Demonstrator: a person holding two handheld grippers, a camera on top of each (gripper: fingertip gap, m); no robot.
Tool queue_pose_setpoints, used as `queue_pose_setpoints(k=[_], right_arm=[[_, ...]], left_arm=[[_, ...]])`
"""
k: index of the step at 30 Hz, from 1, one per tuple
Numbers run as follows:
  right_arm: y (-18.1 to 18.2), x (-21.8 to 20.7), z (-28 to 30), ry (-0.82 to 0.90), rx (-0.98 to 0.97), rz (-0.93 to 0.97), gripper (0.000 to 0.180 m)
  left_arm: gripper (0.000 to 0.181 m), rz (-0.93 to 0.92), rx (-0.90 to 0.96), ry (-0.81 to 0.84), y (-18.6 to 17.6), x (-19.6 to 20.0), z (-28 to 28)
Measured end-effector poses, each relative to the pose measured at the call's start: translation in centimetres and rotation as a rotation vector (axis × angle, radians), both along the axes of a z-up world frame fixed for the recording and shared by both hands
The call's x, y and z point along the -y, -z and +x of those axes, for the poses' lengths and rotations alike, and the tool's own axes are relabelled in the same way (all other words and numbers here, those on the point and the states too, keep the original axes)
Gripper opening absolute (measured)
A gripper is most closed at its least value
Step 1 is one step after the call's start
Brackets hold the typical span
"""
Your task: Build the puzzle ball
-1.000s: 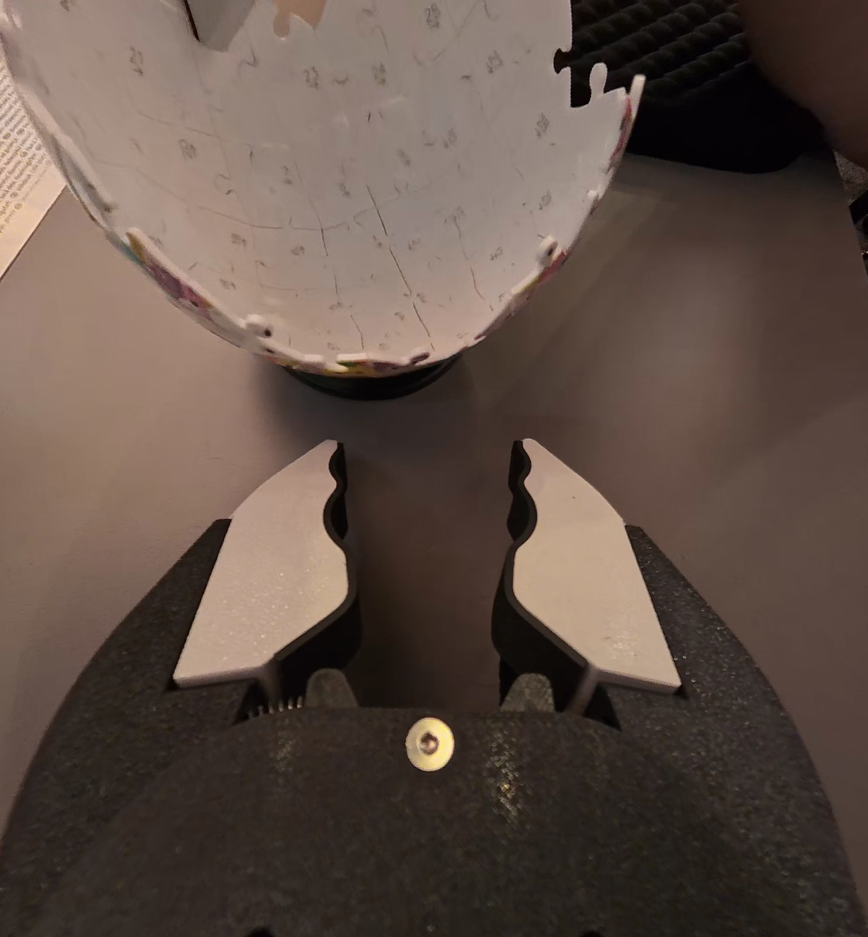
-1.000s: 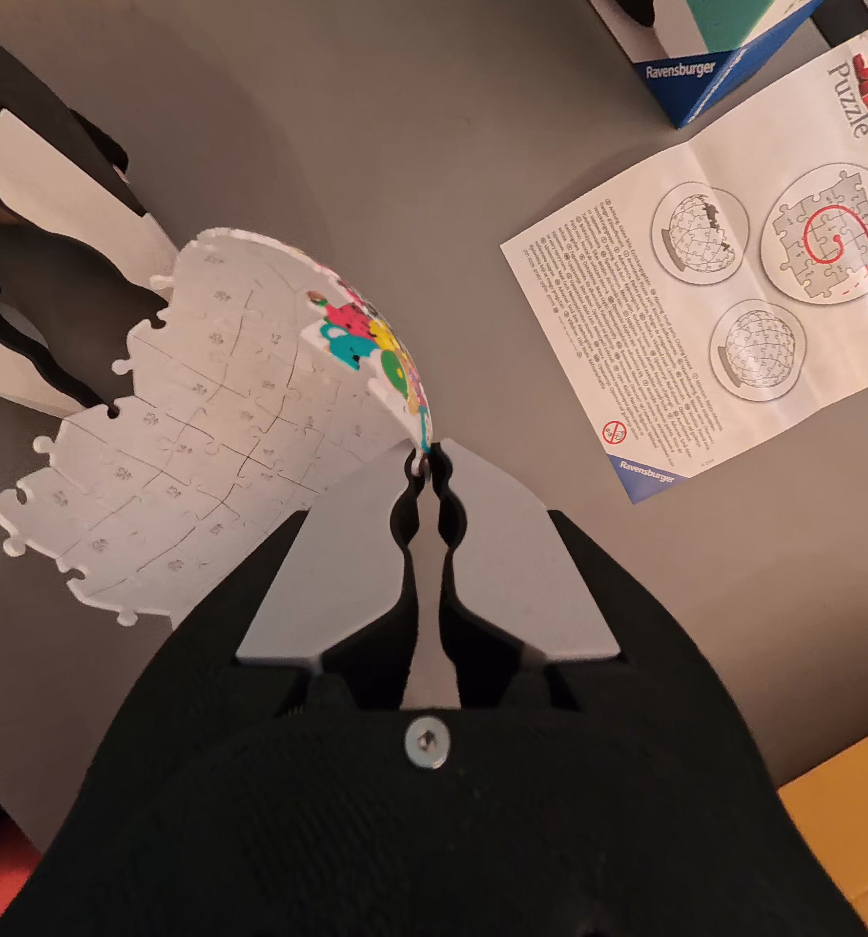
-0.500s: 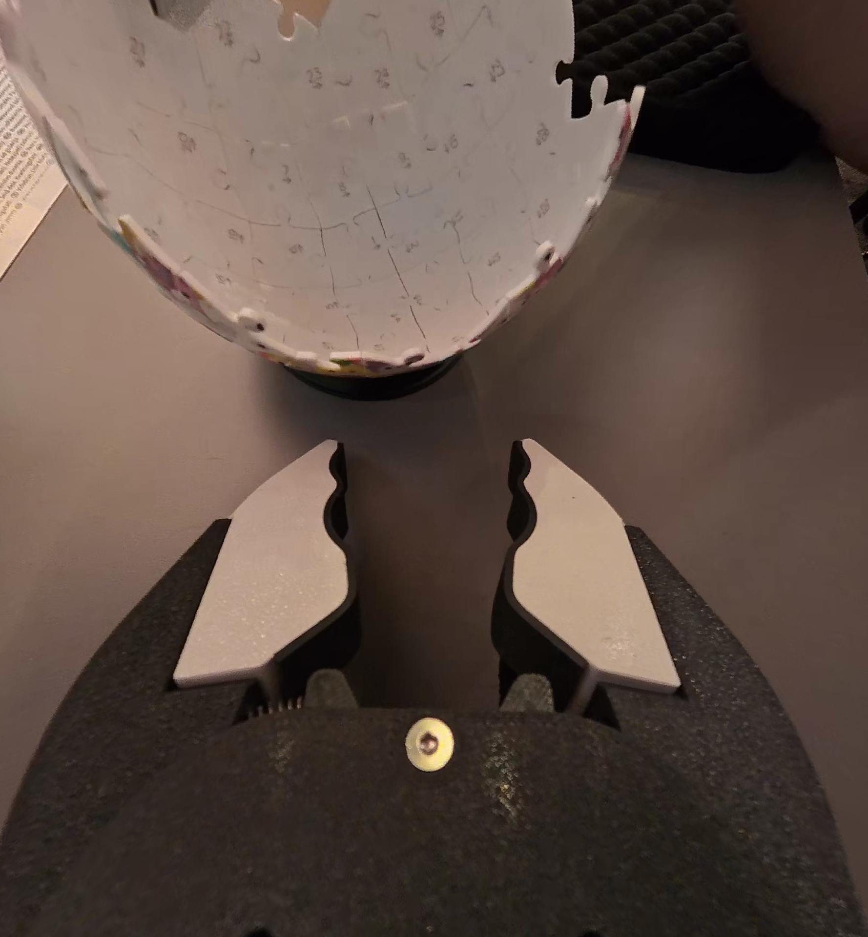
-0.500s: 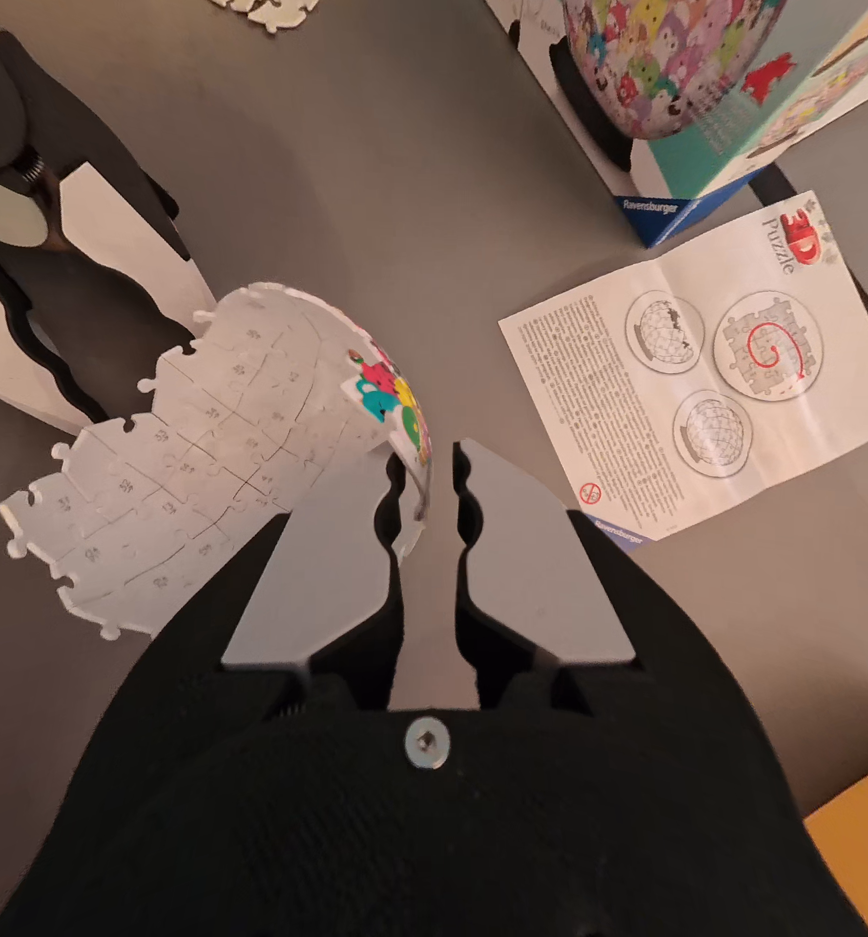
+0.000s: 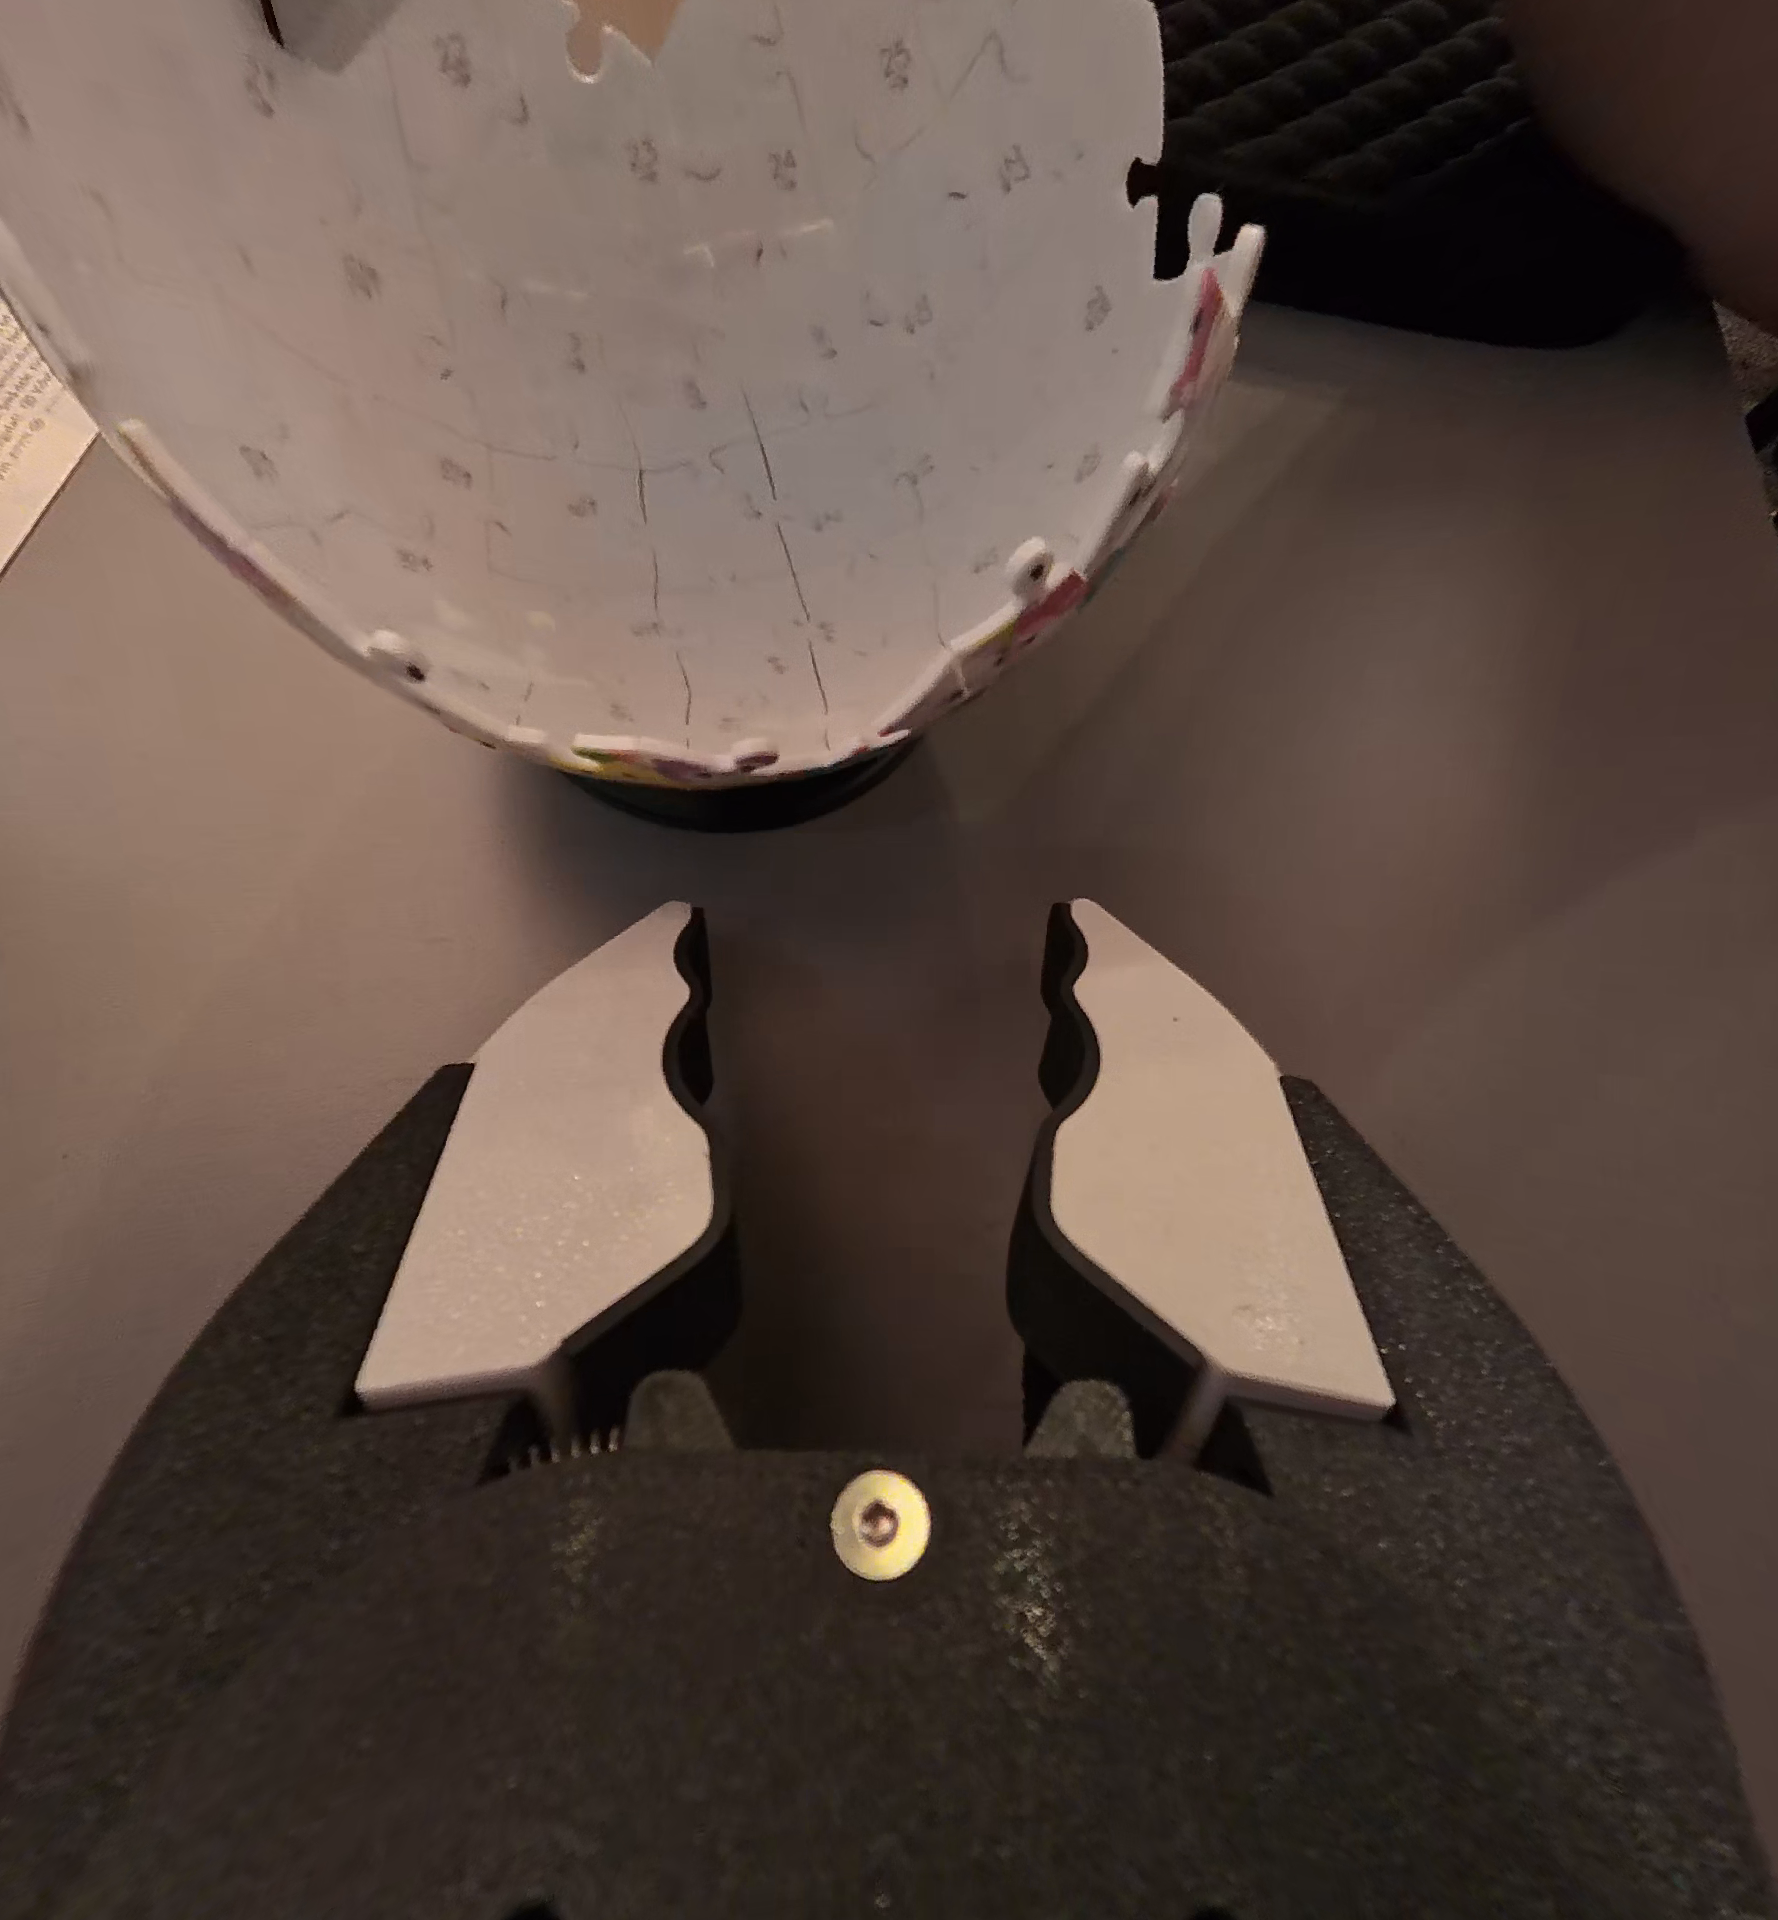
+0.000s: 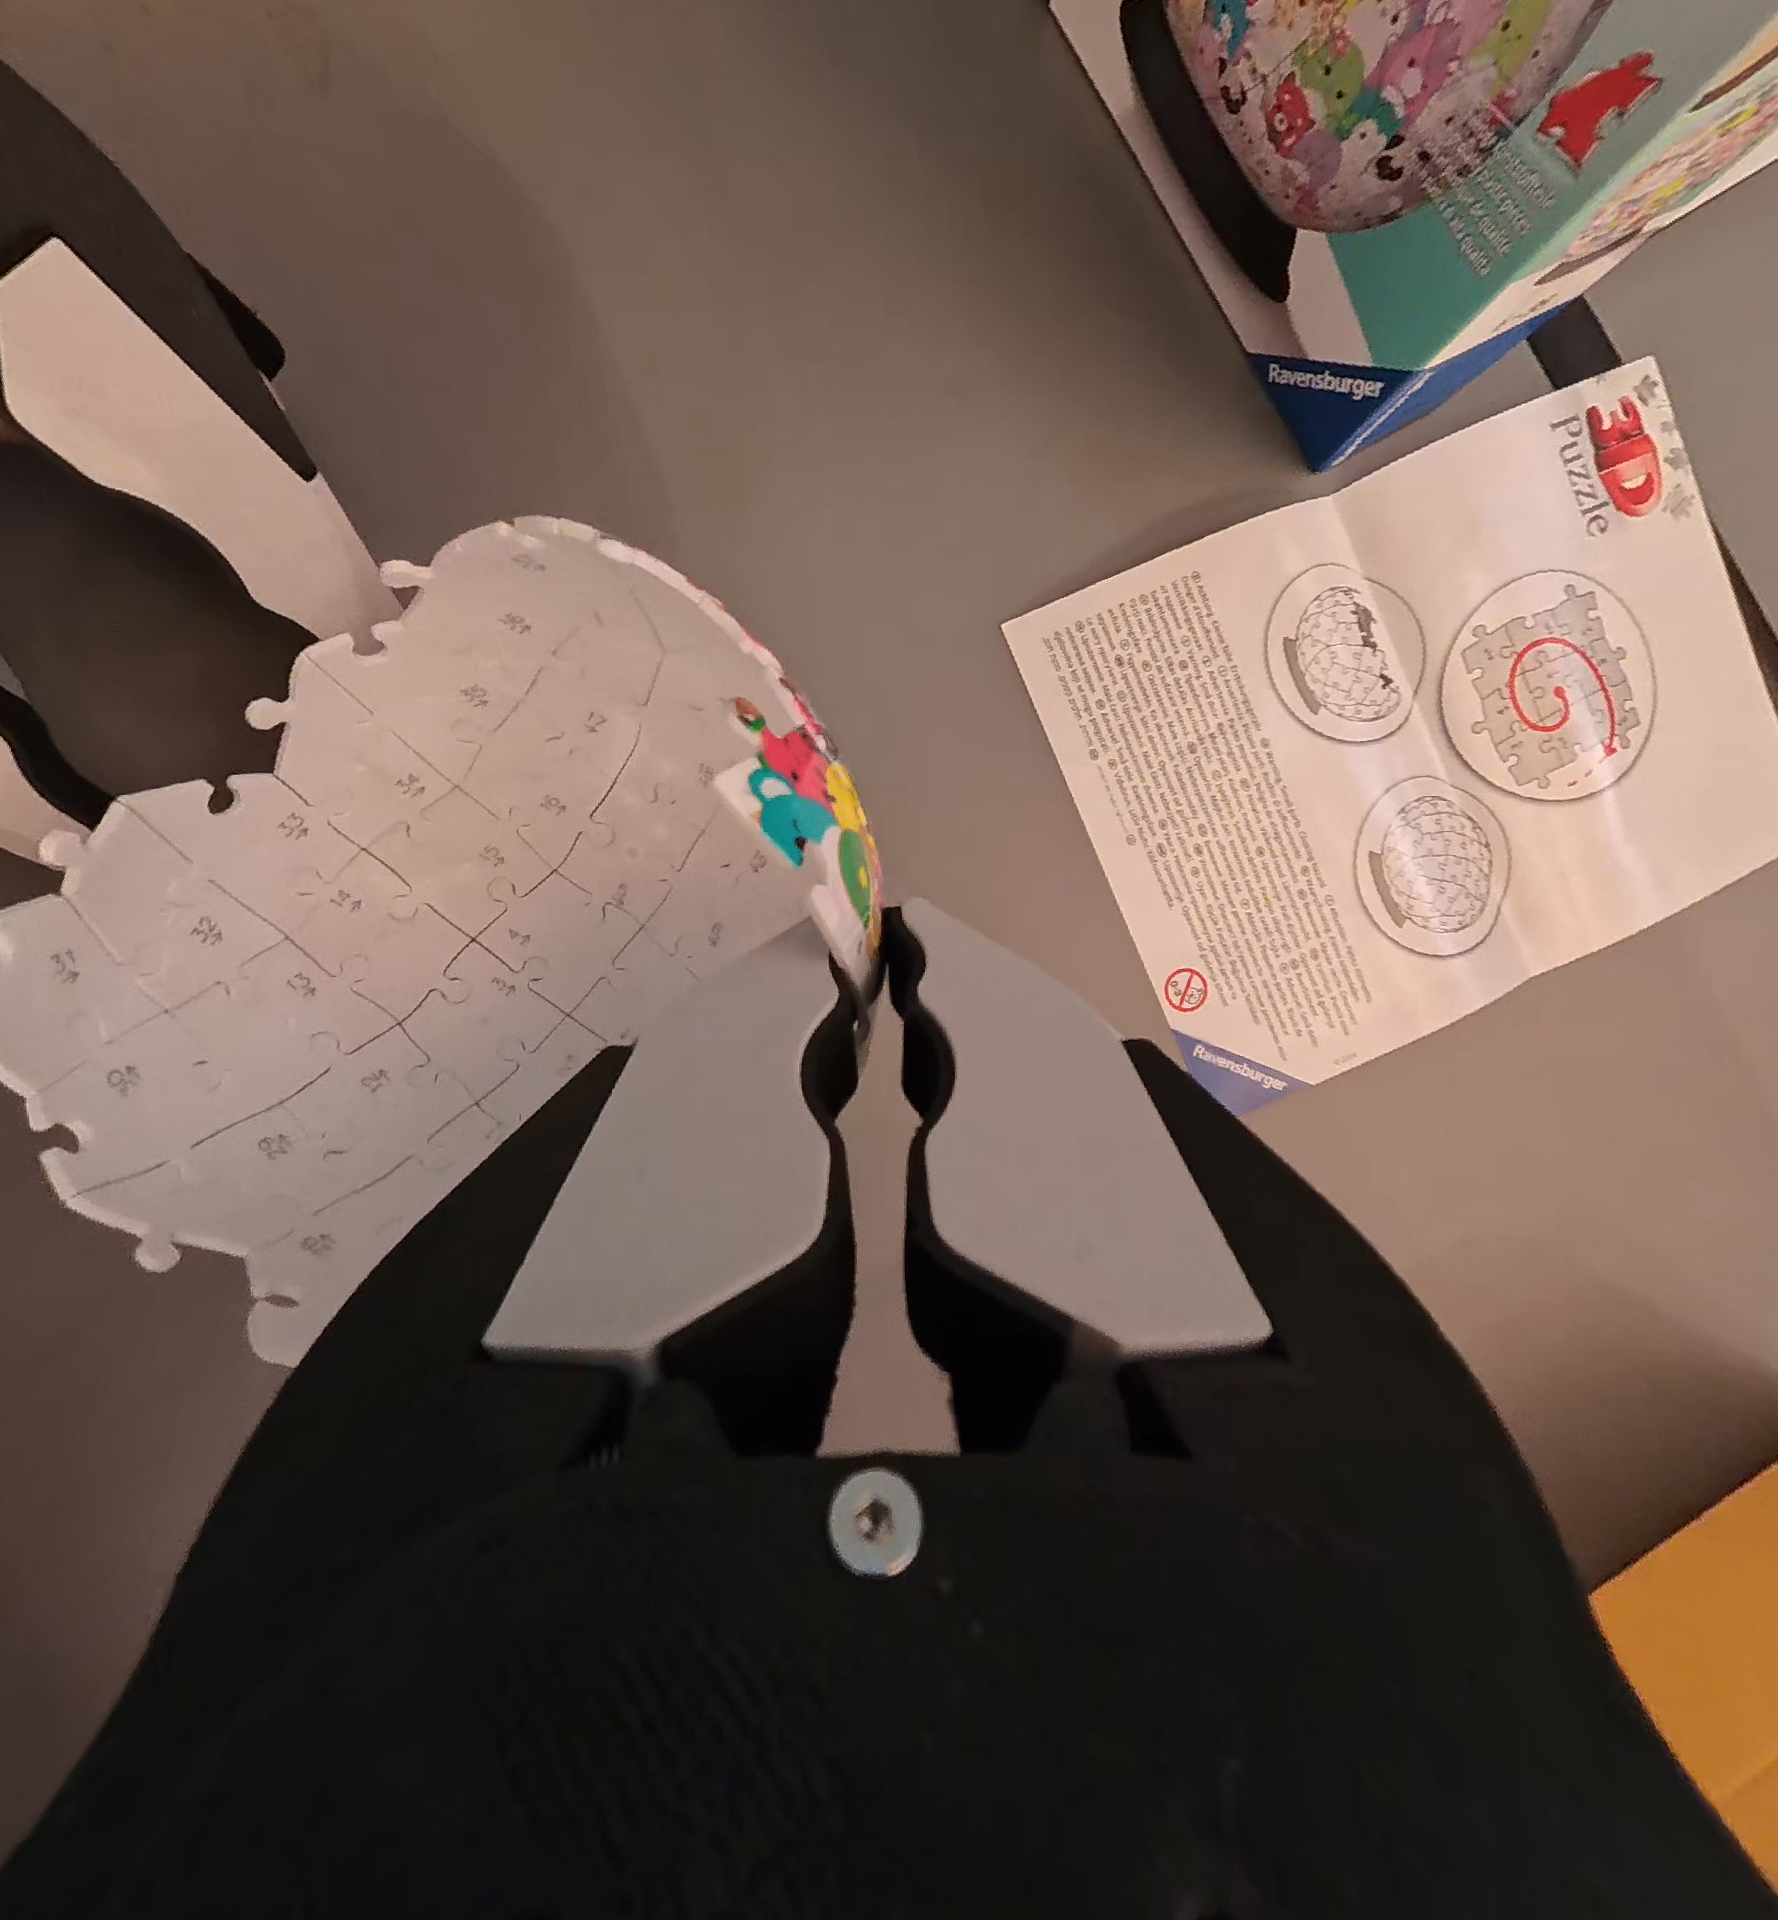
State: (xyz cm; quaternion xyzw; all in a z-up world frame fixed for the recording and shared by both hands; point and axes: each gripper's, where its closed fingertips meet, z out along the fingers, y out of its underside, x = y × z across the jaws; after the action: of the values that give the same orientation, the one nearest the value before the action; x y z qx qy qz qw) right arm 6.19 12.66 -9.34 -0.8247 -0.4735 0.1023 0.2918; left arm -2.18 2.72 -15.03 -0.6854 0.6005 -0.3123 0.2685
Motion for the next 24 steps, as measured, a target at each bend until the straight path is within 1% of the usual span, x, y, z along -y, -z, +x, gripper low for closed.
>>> queue_pose_setpoints(k=[1,3,6,9,13,17,20,21,24], right_arm=[[0.0,0.1,0.1,-0.003,0.008,0.007,0.005],[-0.7,0.3,0.1,-0.028,-0.009,0.044,0.023],[-2.9,1.0,0.3,-0.036,-0.115,0.061,0.024],[-5.4,1.3,1.0,-0.044,-0.249,0.129,0.026],[-7.3,1.2,1.8,-0.042,-0.432,0.200,0.026],[-8.8,0.9,2.5,-0.033,-0.541,0.303,0.026],[-9.9,0.8,3.0,-0.024,-0.618,0.391,0.028],[-10.1,0.9,3.2,-0.020,-0.627,0.406,0.031],[-9.6,1.5,3.5,-0.009,-0.624,0.375,0.038]], left_arm=[[0.062,0.000,0.000,0.001,0.0,0.0,0.0],[0.062,-0.001,0.000,0.001,0.0,0.0,0.0],[0.062,-0.003,0.002,0.002,0.0,0.1,0.0],[0.062,-0.007,0.005,0.002,0.0,0.1,0.0],[0.062,-0.025,0.018,-0.003,-0.2,0.2,-0.1],[0.060,-0.054,0.049,-0.033,-0.9,0.1,-0.5],[0.060,-0.034,0.069,-0.069,-2.5,0.2,-1.5],[0.060,-0.023,0.084,-0.083,-3.3,0.4,-2.1],[0.061,0.006,0.137,-0.156,-5.8,1.3,-4.5]])
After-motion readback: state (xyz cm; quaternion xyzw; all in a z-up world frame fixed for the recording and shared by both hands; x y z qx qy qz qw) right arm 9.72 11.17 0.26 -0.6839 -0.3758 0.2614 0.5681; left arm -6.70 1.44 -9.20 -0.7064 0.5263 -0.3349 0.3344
